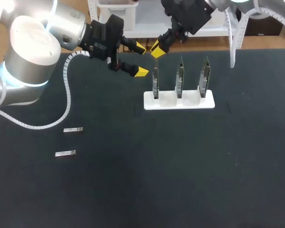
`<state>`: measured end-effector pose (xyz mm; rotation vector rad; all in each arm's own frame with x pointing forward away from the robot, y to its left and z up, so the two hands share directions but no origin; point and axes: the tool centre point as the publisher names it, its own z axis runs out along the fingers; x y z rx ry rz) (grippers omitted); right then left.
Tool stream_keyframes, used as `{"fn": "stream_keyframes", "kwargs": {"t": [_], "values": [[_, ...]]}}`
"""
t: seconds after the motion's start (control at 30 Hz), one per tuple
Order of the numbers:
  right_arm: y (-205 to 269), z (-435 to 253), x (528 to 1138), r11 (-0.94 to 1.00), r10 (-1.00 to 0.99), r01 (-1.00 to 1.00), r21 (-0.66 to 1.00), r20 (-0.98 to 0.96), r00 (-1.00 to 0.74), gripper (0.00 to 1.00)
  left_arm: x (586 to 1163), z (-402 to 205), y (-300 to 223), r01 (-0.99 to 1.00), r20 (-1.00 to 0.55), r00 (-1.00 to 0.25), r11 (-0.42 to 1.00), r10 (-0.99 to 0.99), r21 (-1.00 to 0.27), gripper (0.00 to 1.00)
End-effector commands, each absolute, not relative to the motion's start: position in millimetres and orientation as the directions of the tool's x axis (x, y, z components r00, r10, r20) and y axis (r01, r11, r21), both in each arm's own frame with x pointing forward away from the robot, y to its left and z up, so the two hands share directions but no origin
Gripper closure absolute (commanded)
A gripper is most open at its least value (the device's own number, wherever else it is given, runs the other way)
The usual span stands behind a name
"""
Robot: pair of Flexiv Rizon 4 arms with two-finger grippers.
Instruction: Pick up the optical module with the left hand, and insert it into the network port with the right hand.
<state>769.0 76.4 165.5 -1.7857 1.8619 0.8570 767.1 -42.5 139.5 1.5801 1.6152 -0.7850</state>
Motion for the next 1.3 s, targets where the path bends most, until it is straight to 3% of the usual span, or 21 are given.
{"fn": "stream_keyframes", "kwargs": {"t": [0.03,0.9,0.93,1.0,1.03,1.3], "values": [[75.8,161.4,768.6,-0.019,-0.736,-0.990,0.143,-0.672,-0.083,1.00,768.4,139.4,-42.8,0.996,-0.834,0.024,0.055,0.551,0.065,0.00],[74.6,154.2,766.6,-0.013,-0.750,-0.988,0.155,-0.655,-0.093,1.00,768.4,139.4,-42.8,0.996,-0.834,0.024,0.055,0.551,0.065,0.00],[74.5,153.9,766.6,-0.010,-0.748,-0.988,0.157,-0.656,-0.097,0.94,768.4,139.4,-42.8,0.996,-0.834,0.024,0.055,0.551,0.065,0.00],[74.5,153.7,766.5,-0.003,-0.746,-0.987,0.160,-0.658,-0.104,0.55,768.4,139.4,-42.8,0.996,-0.834,0.024,0.055,0.551,0.065,0.00],[74.4,153.6,766.5,-0.001,-0.745,-0.987,0.160,-0.658,-0.106,0.00,768.4,139.4,-42.8,0.996,-0.834,0.024,0.055,0.551,0.065,0.00],[70.6,161.7,766.4,0.023,-0.710,-0.988,0.152,-0.693,-0.123,0.00,768.4,139.4,-42.8,0.996,-0.834,0.024,0.055,0.551,0.065,0.00]]}}
